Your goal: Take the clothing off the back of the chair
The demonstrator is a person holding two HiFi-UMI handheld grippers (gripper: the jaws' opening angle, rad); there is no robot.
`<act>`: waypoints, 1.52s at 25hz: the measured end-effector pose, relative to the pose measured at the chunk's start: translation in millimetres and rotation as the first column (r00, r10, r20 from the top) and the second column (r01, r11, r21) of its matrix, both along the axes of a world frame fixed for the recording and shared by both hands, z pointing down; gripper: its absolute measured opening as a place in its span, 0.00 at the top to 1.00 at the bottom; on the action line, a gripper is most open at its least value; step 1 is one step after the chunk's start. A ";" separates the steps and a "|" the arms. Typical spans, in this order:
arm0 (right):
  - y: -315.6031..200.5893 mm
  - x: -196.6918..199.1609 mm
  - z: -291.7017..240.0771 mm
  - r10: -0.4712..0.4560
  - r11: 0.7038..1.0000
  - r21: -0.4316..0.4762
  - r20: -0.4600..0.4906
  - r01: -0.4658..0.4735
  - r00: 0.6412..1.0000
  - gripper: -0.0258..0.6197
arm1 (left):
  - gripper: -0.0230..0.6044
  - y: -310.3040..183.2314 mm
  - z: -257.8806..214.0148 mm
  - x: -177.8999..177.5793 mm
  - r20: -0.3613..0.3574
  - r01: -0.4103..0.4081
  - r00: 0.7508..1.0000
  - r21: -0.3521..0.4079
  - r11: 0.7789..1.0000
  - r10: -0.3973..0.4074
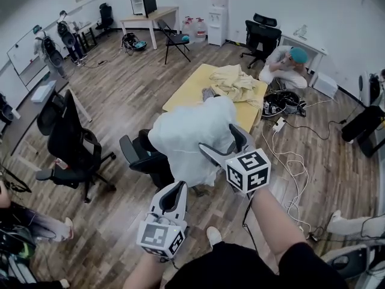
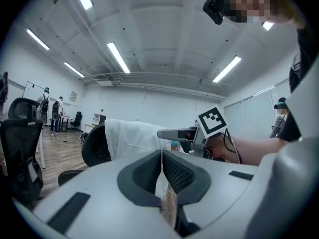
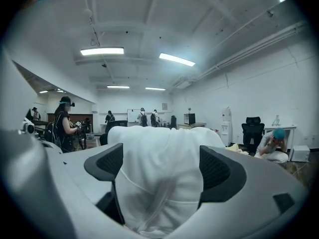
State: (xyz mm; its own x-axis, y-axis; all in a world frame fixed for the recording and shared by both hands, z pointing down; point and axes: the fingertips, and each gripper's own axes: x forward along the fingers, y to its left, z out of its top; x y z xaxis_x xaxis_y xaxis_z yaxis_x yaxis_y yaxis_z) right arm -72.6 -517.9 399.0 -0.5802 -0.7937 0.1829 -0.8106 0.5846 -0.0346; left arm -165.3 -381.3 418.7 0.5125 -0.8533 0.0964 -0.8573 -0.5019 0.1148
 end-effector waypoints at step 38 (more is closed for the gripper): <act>-14.4 -17.7 25.3 -0.047 0.994 -0.095 0.033 0.050 0.998 0.85 | 0.93 27.0 1.0 -37.4 -0.012 0.088 0.996 -0.010 0.996 -0.088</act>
